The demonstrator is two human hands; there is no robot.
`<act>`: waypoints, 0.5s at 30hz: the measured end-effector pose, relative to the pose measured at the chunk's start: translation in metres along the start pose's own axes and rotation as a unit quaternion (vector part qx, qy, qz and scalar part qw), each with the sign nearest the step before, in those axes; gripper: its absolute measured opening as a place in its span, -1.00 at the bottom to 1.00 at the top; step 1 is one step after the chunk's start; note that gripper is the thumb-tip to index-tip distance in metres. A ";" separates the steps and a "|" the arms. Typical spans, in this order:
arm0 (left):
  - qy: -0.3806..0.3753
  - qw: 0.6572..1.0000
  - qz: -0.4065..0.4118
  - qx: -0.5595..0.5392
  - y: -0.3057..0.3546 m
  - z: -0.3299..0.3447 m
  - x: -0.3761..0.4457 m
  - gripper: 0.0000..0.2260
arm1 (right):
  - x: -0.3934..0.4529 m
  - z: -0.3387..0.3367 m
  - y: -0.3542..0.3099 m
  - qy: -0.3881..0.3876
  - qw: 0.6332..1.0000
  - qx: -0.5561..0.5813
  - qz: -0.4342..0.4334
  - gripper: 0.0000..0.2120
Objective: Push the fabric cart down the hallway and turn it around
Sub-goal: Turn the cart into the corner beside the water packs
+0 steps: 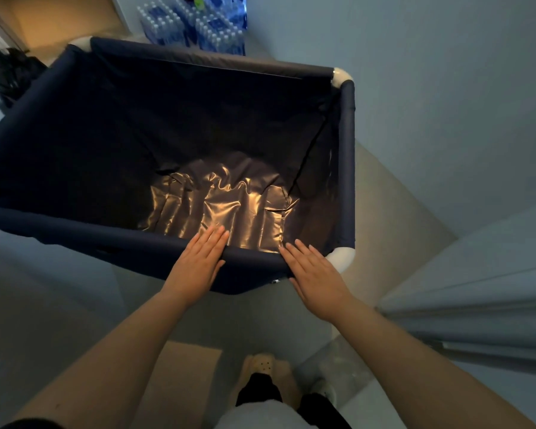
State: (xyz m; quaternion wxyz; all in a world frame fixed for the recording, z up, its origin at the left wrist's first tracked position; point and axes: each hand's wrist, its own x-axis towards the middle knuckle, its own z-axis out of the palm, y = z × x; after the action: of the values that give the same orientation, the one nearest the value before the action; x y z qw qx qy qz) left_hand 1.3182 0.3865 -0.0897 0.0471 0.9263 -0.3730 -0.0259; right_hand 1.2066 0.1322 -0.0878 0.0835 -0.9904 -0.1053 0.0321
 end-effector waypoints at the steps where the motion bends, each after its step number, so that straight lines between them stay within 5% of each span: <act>1: 0.000 1.000 0.011 0.004 -0.001 0.000 0.001 -0.54 | -0.001 0.001 0.000 0.004 1.000 0.002 0.002 -0.47; 15: 0.003 0.996 0.087 -0.009 0.027 0.008 0.015 -0.52 | -0.027 0.006 0.035 -0.002 1.000 0.000 0.031 -0.49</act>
State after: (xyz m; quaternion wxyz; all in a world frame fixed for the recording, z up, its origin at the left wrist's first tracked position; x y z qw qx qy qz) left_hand 1.3094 0.3566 -0.0946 0.0587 0.8898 -0.4520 -0.0226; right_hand 1.1865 0.0935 -0.0986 0.0826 -0.9931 -0.0751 0.0369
